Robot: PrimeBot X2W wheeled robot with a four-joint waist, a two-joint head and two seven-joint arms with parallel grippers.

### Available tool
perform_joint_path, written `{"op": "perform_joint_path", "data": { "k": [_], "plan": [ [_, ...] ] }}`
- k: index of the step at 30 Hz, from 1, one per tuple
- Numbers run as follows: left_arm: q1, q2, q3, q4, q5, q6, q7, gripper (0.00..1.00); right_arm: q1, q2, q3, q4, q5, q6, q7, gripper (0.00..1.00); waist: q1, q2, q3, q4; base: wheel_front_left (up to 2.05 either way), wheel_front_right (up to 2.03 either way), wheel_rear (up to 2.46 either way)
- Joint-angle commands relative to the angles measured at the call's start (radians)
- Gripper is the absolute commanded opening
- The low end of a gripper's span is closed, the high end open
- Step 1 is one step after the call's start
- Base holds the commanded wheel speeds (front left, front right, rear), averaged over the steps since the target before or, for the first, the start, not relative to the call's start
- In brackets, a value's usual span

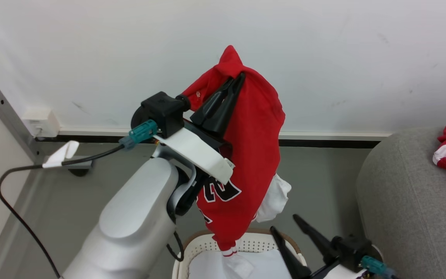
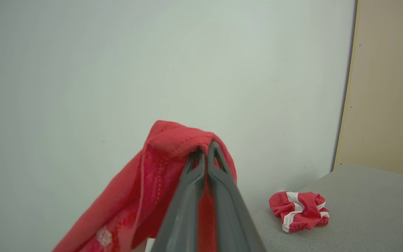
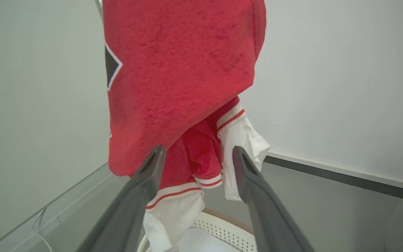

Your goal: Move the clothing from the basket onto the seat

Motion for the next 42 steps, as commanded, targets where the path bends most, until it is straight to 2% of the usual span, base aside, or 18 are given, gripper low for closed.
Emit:
{"op": "perform_joint_path", "data": {
  "k": [1, 6, 14, 18, 23, 24, 25, 26, 34, 40, 41, 42],
  "plan": [
    [-0.012, -0.003, -0.001, 0.0, -0.009, -0.001, -0.007, 0.0, -0.015, 0.0, 0.036, 0.01, 0.033, -0.002, 0.005, 1.0, 0.0, -0.0001, -0.008, 0.014, 0.0, 0.0, 0.0],
    [-0.023, -0.018, -0.022, -0.001, -0.017, -0.006, 0.0, 0.0, -0.07, 0.026, 0.21, 0.042, 0.221, -0.002, 0.004, 1.0, 0.0, -0.0001, -0.018, 0.06, 0.0, 0.0, 0.0],
    [-0.023, -0.042, -0.079, -0.035, -0.026, -0.012, 0.025, 0.0, -0.168, 0.059, 0.352, 0.134, 0.508, -0.002, 0.0, 1.0, 0.0, -0.0001, -0.027, 0.147, 0.0, 0.0, 0.0],
    [-0.017, -0.053, -0.111, -0.059, -0.032, -0.014, 0.038, 0.0, -0.225, 0.054, 0.382, 0.191, 0.572, -0.002, -0.001, 1.0, 0.0, -0.0001, -0.032, 0.188, 0.0, 0.0, 0.0],
    [-0.003, -0.056, -0.136, -0.08, -0.039, -0.014, 0.054, 0.0, -0.274, 0.05, 0.337, 0.197, 0.562, -0.002, -0.001, 1.0, 0.0, -0.0001, -0.035, 0.221, 0.0, 0.0, 0.0],
    [0.001, -0.054, -0.138, -0.079, -0.04, -0.012, 0.055, 0.0, -0.278, 0.049, 0.333, 0.196, 0.552, -0.002, -0.001, 0.84, 0.0, -0.0001, -0.036, 0.224, 0.0, 0.0, 0.0],
    [0.005, -0.051, -0.138, -0.077, -0.042, -0.009, 0.057, 0.0, -0.284, 0.046, 0.333, 0.195, 0.54, -0.002, -0.001, 0.46, 0.0, -0.0001, -0.036, 0.226, 0.0, 0.0, 0.0],
    [0.007, -0.05, -0.139, -0.075, -0.045, -0.007, 0.059, 0.0, -0.285, 0.044, 0.33, 0.194, 0.537, -0.002, -0.001, 0.0, 0.0, -0.0001, -0.036, 0.228, 0.0, 0.0, 0.0],
    [0.027, -0.026, -0.125, -0.048, -0.057, 0.008, 0.058, 0.0, -0.274, 0.024, 0.33, 0.15, 0.51, -0.002, -0.002, 0.0, 0.0, -0.0001, -0.034, 0.197, 0.0, 0.0, 0.0],
    [0.049, -0.002, -0.117, -0.004, -0.056, 0.026, 0.048, 0.0, -0.239, -0.013, 0.262, 0.065, 0.486, -0.002, -0.002, 0.0, 0.0, -0.0001, -0.016, 0.154, 0.0, 0.0, 0.0],
    [0.056, 0.001, -0.116, 0.002, -0.059, 0.03, 0.048, 0.14, -0.237, -0.022, 0.251, 0.049, 0.481, -0.002, -0.002, 0.0, 0.0, -0.0001, -0.012, 0.144, 0.0, 0.0, 0.0],
    [0.058, 0.004, -0.117, 0.006, -0.057, 0.03, 0.045, 0.6, -0.233, -0.031, 0.234, 0.034, 0.476, -0.002, -0.002, 0.0, 0.0, -0.0001, -0.009, 0.137, 0.0, 0.0, 0.0]
  ]
}}
